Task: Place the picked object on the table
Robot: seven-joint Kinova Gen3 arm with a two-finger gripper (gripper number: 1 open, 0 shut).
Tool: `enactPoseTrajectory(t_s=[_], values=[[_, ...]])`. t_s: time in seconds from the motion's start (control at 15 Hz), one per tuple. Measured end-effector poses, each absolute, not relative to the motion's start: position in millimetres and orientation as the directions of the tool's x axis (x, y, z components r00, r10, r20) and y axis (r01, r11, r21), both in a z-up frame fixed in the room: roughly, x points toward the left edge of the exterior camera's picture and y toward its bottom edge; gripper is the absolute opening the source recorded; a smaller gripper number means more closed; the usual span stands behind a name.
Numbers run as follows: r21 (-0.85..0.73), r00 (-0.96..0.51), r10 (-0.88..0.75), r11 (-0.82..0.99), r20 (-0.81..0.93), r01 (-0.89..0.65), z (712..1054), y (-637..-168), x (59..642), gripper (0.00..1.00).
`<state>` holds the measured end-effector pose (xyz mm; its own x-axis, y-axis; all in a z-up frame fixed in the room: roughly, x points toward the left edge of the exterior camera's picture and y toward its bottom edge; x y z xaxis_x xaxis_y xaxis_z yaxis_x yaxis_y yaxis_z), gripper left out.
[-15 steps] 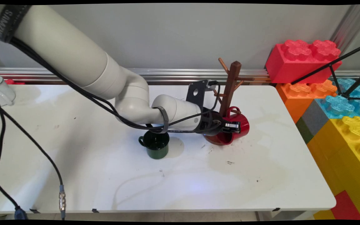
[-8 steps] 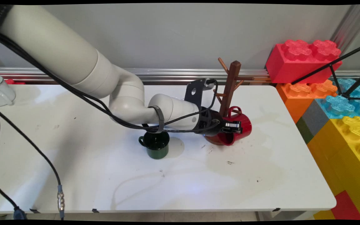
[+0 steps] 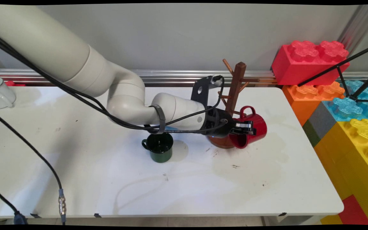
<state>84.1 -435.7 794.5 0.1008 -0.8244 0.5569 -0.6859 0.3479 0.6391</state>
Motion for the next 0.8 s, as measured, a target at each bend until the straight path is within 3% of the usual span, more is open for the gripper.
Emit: enactPoseTrajectory(t_s=[0.8], values=[[0.672, 0.022, -0.847, 0.405, 0.531, -0.621, 822.3, -404.1, 86.5, 0.0]])
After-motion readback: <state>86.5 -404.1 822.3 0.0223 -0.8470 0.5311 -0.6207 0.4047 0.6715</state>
